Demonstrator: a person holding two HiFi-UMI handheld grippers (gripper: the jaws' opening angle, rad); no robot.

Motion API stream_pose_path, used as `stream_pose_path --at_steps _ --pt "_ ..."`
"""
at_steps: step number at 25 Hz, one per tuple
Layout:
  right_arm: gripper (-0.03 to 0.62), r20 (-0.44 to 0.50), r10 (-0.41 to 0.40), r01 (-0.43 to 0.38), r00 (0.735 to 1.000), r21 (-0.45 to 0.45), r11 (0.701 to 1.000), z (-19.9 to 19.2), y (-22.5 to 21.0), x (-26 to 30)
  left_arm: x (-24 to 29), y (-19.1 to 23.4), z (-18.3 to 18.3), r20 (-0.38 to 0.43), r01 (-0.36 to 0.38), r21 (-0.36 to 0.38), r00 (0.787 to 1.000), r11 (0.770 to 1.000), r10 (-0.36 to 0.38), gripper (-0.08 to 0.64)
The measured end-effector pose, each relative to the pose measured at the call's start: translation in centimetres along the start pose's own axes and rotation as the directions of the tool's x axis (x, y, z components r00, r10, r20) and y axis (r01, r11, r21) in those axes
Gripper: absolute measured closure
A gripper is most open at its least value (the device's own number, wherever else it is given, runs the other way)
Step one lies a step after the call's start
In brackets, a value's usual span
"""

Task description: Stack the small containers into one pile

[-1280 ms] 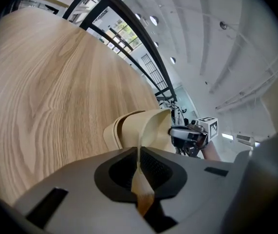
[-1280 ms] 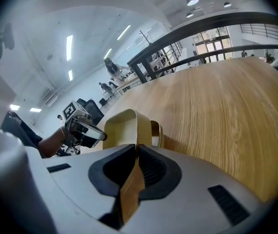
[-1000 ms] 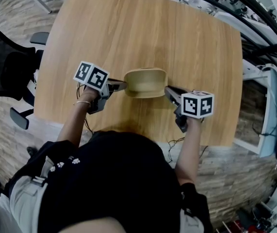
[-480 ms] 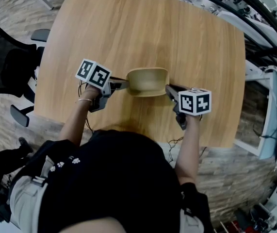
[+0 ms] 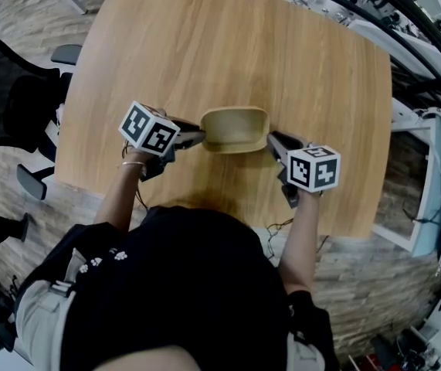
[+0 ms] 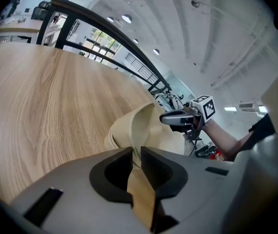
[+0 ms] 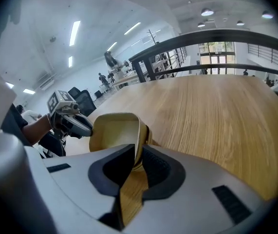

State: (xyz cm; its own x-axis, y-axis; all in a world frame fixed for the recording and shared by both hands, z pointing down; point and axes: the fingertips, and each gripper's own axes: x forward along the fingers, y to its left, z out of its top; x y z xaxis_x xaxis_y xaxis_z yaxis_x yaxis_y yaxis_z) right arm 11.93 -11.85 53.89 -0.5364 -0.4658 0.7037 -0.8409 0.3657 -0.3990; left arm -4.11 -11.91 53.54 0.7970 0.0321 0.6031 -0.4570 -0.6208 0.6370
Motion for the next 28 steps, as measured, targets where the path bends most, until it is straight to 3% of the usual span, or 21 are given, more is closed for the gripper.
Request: stream_pose_path --at_steps 4,5,6,11,13,15,19,25,28 --pt "0.549 0.12 -0.059 0.071 0.991 -0.097 0.993 2.5 0.1 -1.5 -1.0 -0.1 0.0 0.01 -0.046 0.098 0.999 0.994 0.045 0.52" --pt "0.504 0.156 -0.064 0.087 0.986 -0.15 0.985 3.5 0.5 -1.7 -1.3 -0.1 0.0 0.014 -0.059 0.117 0.998 0.991 0.058 0.518" --pt "0.408 0.178 -0.06 0.098 0.982 -0.21 0.973 4.3 1.1 -1.6 -1.6 -0.1 0.1 0.021 -0.072 0.13 0.997 0.989 0.07 0.518" --pt "0.391 0.152 -0.073 0.137 0.986 -0.472 0.871 6.6 3.0 0.7 -3.1 -0.4 2.2 0.14 -0.134 0.182 0.984 0.974 0.11 0.518" --pt "0.394 0.126 -0.088 0.141 0.988 -0.508 0.85 7.1 3.0 1.5 -3.5 -0.5 3.3 0.188 -0.181 0.233 0.972 0.956 0.139 0.491" --pt "0.402 0.084 -0.105 0.134 0.991 -0.543 0.829 7.3 2.8 2.1 -3.1 -0.3 3.7 0.186 -0.231 0.291 0.965 0.928 0.182 0.398" --pt "0.47 -0.005 -0.127 0.097 0.992 -0.605 0.791 6.7 2.4 3.3 -1.7 0.7 3.7 0.151 -0.307 0.377 0.951 0.874 0.268 0.374" --pt "0.528 -0.061 -0.105 0.047 0.993 -0.605 0.795 6.3 1.9 4.1 -1.1 2.0 5.2 0.207 -0.336 0.304 0.937 0.891 0.283 0.376" --pt "0.541 -0.114 -0.097 0.006 0.989 -0.615 0.788 6.3 1.7 4.4 -0.8 2.2 5.5 0.207 -0.325 0.312 0.94 0.893 0.27 0.401"
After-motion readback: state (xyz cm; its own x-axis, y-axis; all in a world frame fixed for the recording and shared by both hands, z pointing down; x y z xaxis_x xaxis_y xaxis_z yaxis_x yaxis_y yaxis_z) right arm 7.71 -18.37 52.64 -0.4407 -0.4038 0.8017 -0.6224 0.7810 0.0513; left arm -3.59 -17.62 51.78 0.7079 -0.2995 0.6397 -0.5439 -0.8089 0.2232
